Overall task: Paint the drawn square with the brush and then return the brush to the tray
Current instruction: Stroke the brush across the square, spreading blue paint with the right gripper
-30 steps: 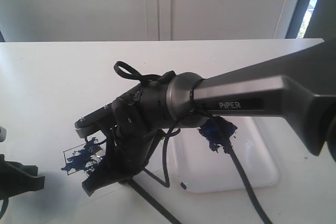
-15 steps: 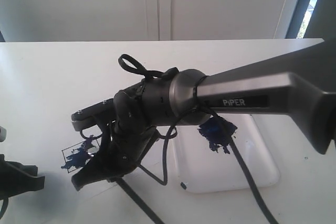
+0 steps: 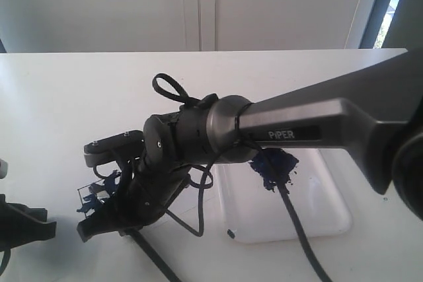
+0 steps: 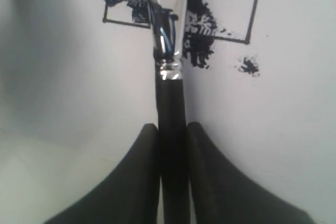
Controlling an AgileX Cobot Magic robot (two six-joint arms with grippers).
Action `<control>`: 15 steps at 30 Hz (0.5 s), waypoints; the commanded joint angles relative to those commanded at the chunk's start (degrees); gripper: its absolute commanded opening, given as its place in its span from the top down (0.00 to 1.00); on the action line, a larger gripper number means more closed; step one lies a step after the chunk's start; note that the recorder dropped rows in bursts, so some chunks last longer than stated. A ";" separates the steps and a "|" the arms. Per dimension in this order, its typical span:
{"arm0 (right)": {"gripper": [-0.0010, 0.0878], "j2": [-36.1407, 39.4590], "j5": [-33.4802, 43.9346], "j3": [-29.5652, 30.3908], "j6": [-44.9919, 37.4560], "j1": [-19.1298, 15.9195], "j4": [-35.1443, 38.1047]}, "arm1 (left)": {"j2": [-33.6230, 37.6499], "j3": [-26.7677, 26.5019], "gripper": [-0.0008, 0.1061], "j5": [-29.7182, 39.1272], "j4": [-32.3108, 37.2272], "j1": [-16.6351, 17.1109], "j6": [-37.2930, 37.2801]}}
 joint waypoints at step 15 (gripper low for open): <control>0.99 0.05 15.23 -7.42 12.93 0.62 -25.40 | 0.00 0.00 0.99 -0.75 0.11 0.00 0.00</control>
